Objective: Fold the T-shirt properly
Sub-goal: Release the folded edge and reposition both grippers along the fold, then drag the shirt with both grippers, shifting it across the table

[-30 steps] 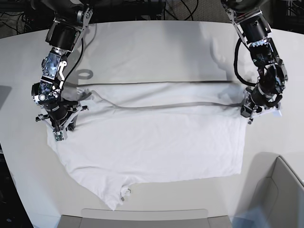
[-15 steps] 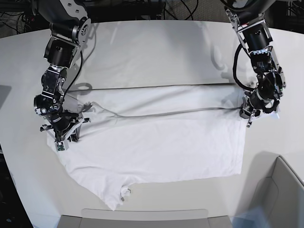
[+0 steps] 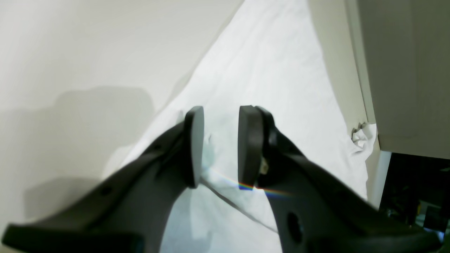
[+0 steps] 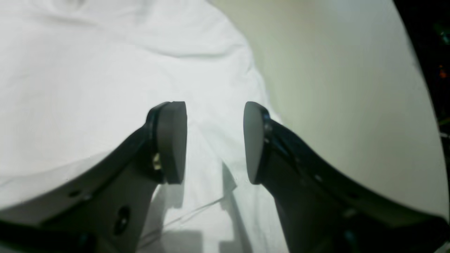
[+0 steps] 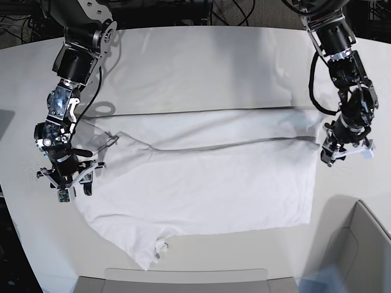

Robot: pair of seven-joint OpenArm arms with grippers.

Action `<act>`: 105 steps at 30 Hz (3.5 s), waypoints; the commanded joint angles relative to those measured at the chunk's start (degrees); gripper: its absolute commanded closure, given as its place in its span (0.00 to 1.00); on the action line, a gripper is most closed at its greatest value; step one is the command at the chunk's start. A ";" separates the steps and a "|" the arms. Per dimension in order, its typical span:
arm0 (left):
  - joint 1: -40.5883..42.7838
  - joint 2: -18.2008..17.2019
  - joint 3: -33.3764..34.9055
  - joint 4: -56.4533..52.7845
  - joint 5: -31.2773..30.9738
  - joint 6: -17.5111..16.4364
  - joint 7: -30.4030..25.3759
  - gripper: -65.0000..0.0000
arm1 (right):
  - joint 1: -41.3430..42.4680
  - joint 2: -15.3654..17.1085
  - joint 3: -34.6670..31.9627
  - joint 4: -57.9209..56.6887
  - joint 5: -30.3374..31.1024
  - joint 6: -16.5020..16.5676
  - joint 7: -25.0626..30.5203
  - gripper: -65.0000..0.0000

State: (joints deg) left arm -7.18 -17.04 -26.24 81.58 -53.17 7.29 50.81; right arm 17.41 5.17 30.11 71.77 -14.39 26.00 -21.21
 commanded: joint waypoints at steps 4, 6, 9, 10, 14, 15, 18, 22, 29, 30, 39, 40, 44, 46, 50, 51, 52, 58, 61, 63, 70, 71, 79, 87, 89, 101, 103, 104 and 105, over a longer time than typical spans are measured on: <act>2.13 0.47 -3.96 6.73 -0.59 -0.30 -0.56 0.72 | -3.21 -0.03 0.09 7.40 0.81 0.42 1.21 0.59; 3.97 0.73 -3.34 9.10 -0.68 -0.39 -0.21 0.74 | -6.02 -0.11 0.09 10.30 0.90 0.42 -0.81 0.61; 7.49 0.82 3.34 12.35 -0.50 -0.39 -0.39 0.89 | -9.19 -1.17 0.09 12.58 0.90 0.51 -5.29 0.71; 8.19 0.82 5.98 13.06 -0.33 -0.39 -0.65 0.97 | -9.98 -1.26 0.09 12.50 0.90 0.51 -6.17 0.75; 8.72 0.73 11.07 11.91 -0.24 -0.39 -0.92 1.00 | -11.21 -1.26 1.41 10.74 1.87 0.51 -6.96 0.90; 8.63 0.73 11.69 10.95 -0.24 -0.39 -0.92 1.00 | -10.95 -0.99 1.76 10.03 1.95 0.51 -7.05 0.93; 8.37 0.73 14.77 7.78 -0.15 -0.39 -0.92 1.00 | -9.28 0.33 1.94 6.43 1.60 0.51 -7.14 0.97; 5.20 -2.00 20.57 0.84 -0.15 -0.30 -0.30 1.00 | -7.52 2.17 1.58 -0.34 1.51 0.51 -7.14 0.97; 6.43 -6.13 26.81 -6.28 -0.15 0.14 -0.30 1.00 | -8.40 3.49 1.85 -3.33 1.60 0.51 -12.15 0.97; 8.02 -6.48 26.81 -6.28 -0.15 0.14 -0.30 1.00 | -9.37 4.02 1.85 -3.15 1.69 0.51 -12.15 0.97; 14.26 -8.94 26.90 -6.20 -0.15 -0.30 1.11 1.00 | -14.38 4.55 1.85 -2.98 1.95 0.59 -12.06 0.97; 15.14 -9.03 26.90 -6.20 -0.15 -0.30 1.28 1.00 | -15.17 4.55 1.85 -2.45 1.95 0.59 -12.06 0.97; 18.74 -10.79 26.90 -5.58 -0.24 -0.39 0.84 1.00 | -19.21 4.55 1.85 1.68 2.04 0.59 -12.06 0.97; 21.29 -11.23 26.90 -3.65 -0.24 -0.39 0.58 1.00 | -21.06 4.55 1.85 3.79 2.04 0.68 -12.06 0.97; 26.65 -11.93 26.46 1.36 -0.24 -0.39 -0.48 1.00 | -24.13 4.55 2.46 7.22 2.04 5.69 -12.24 0.97; 28.15 -12.28 26.55 2.33 -0.24 -0.39 -0.56 1.00 | -24.84 4.37 3.87 8.19 2.04 7.89 -12.33 0.97; 29.20 -12.37 26.55 2.86 -0.24 -0.39 -0.56 1.00 | -25.10 4.11 5.45 8.80 2.04 9.65 -12.33 0.97; 35.18 -12.54 26.28 7.96 -0.24 -0.39 -6.81 1.00 | -24.66 3.23 15.47 9.51 1.69 14.00 -12.06 0.97; 37.38 -12.63 26.11 14.99 -0.33 -0.30 -12.61 1.00 | -23.43 3.23 17.50 9.86 1.69 14.00 -12.06 0.97; 37.55 -12.28 24.35 19.91 -0.33 -0.21 -14.19 1.00 | -22.38 3.23 17.94 10.30 1.95 14.00 -12.06 0.97; 26.74 -9.12 23.47 22.64 -0.24 0.23 -13.49 1.00 | -19.47 -2.14 18.46 20.06 2.04 14.00 -12.06 0.97; 25.16 -8.76 24.00 22.64 -0.24 0.23 -12.43 1.00 | -19.04 -2.84 18.38 21.29 2.04 14.00 -12.06 0.97; 12.85 -7.27 34.11 11.65 -0.15 0.32 -3.29 1.00 | -16.93 -5.92 16.88 21.73 1.43 14.00 -12.41 0.97; 14.70 -7.80 39.12 -3.47 -0.15 -0.30 -4.96 1.00 | -16.93 -5.30 15.47 12.76 -7.98 14.00 -12.06 0.97; 17.95 -10.70 39.65 -4.09 -0.15 -0.39 -7.77 1.00 | -17.01 -5.65 15.39 12.41 -8.86 14.00 -12.06 0.97; 32.72 -20.72 42.63 -4.88 -0.24 -9.88 -18.06 1.00 | -22.20 -8.29 7.91 13.02 -9.04 14.00 -12.06 0.97; 34.65 -21.34 42.63 -5.84 -0.24 -10.50 -19.91 1.00 | -24.57 -8.29 4.84 13.02 -8.95 14.00 -12.06 0.97; 35.44 -21.51 42.63 -6.37 -0.24 -10.50 -20.96 1.00 | -25.72 -8.38 3.61 13.02 -8.68 14.00 -12.06 0.97; 36.15 -21.60 42.63 -6.81 -0.24 -10.50 -21.84 1.00 | -26.60 -8.38 2.99 13.02 -8.60 14.00 -12.06 0.97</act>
State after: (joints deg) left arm 25.21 -37.65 15.35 79.02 -60.27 -12.91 14.41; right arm -7.38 -2.37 33.67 86.06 -20.67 36.49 -25.78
